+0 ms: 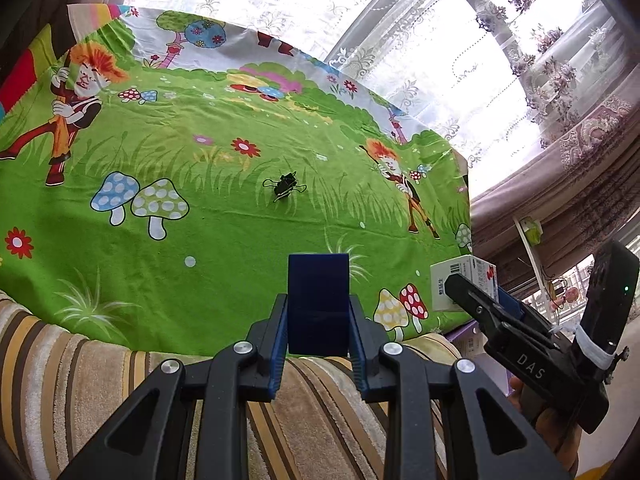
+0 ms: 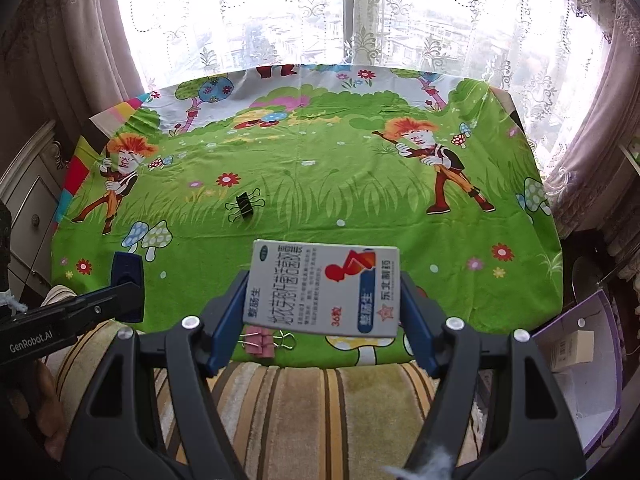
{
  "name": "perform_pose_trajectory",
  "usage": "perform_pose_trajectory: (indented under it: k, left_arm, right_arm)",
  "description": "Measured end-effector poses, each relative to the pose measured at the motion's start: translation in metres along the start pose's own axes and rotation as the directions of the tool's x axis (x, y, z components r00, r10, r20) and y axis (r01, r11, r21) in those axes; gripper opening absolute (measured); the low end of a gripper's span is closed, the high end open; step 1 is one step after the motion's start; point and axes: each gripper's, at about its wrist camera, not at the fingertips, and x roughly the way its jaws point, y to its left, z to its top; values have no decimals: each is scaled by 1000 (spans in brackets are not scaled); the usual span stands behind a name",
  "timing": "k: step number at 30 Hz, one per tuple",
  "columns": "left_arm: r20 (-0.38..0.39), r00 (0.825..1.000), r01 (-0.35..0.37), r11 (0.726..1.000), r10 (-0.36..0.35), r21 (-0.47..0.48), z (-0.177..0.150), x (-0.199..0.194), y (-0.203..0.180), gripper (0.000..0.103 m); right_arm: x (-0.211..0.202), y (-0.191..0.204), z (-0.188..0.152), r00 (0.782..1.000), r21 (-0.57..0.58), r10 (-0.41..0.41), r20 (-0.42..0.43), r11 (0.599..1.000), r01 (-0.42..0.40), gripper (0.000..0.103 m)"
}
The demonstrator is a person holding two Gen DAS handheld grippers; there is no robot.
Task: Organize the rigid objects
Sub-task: 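Carry the navy box and medicine box into the storage box, open both tools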
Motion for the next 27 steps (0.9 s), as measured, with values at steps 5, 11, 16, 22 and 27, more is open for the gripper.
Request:
perform_pose_trajectory:
  k: [5,11,16,22,27]
  left_arm:
    - [-28,999,32,998,-31,63,-12,2,-35,28]
    - [-114,991,92,981,-73,172,-29,18,-87,28]
    - [-188,978,132,958,-84,255,-40,35,-128,28]
    - [-288,953,195,926,-100,324,-58,57,-174,28]
    - [-331,939,221,903,-95,368,-71,72,-205,28]
  right_arm:
    - [-22,-24,-16,1000,24,-3,-6,1000,3,73]
    - [-47,-60,-37,999,50,-50,-6,997,50,73]
    - [-58,-98,-59,994,99,-103,-36,989,106,73]
    - [-65,-139,-80,986,160,-151,-72,974,161,73]
    - [-82,-164,-84,980,193,-194,-55,960,201,74]
